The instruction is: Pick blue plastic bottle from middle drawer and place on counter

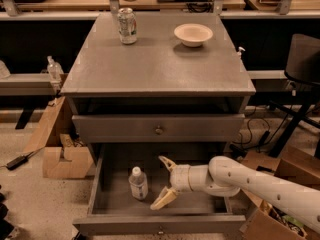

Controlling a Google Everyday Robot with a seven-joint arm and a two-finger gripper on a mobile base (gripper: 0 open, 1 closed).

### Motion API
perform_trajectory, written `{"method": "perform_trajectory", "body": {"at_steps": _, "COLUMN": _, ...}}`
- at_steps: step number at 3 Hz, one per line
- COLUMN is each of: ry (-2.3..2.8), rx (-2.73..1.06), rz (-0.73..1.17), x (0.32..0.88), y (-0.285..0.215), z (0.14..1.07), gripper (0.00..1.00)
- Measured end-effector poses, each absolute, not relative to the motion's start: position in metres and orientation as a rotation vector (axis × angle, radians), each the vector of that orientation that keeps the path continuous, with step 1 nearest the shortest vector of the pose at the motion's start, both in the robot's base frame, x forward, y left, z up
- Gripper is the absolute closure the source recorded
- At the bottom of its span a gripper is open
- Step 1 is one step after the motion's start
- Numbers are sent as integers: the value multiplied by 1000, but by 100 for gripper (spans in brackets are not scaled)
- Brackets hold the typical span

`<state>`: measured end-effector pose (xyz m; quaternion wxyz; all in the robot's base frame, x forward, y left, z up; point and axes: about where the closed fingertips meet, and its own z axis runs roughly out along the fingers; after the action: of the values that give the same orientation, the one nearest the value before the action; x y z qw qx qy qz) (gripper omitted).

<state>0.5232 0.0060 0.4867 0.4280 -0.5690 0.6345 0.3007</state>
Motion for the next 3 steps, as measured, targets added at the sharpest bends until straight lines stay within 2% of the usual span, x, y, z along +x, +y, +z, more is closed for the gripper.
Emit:
{"method": "perform_trajectory", "body": {"at_steps": 2, "ry": 1541, "rx": -1367, "rz": 929, "x": 539, "y": 71, "z": 454, "gripper": 3}}
{"method": "perform_trajectory", "body": {"at_steps": 3, "ry": 1508, "rx": -1339, "rz": 973, "x": 541, "y": 87, "z": 448, "gripper": 25}}
